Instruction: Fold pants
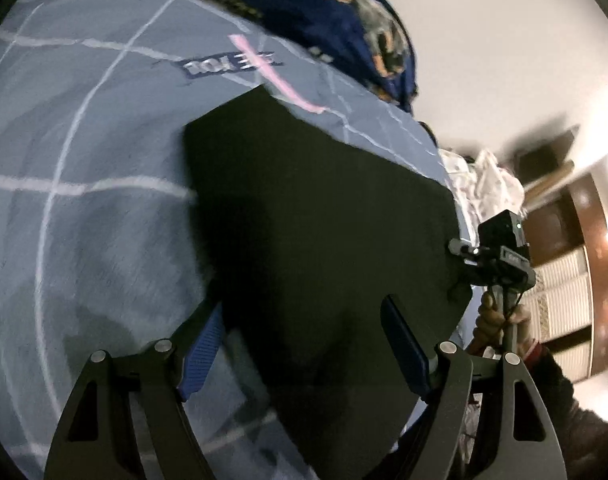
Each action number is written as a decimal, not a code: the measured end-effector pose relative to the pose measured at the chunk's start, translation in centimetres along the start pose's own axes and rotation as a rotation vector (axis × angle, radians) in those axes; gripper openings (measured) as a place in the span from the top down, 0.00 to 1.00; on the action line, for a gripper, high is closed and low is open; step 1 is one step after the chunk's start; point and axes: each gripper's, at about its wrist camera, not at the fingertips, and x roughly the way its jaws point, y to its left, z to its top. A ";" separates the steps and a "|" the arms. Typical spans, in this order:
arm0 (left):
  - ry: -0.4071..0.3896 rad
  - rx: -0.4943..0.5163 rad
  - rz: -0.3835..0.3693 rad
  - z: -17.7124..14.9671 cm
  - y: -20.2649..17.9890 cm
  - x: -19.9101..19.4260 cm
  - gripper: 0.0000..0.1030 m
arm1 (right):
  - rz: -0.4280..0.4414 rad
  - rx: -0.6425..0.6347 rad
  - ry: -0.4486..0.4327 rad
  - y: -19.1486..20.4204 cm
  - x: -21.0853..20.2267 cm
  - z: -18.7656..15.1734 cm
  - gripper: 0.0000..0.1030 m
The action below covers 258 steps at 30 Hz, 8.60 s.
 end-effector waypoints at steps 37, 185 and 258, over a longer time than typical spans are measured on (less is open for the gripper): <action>-0.059 0.401 0.458 -0.7 -6.4 2.9 0.57 | 0.039 -0.083 -0.027 2.4 3.0 -3.7 0.64; -0.238 0.307 0.437 6.3 -2.4 -7.0 0.90 | 0.227 -0.035 -0.052 11.6 10.6 1.0 0.75; -0.397 0.217 0.608 17.1 9.1 -2.0 0.77 | -0.063 -0.320 -0.166 14.5 20.6 14.4 0.75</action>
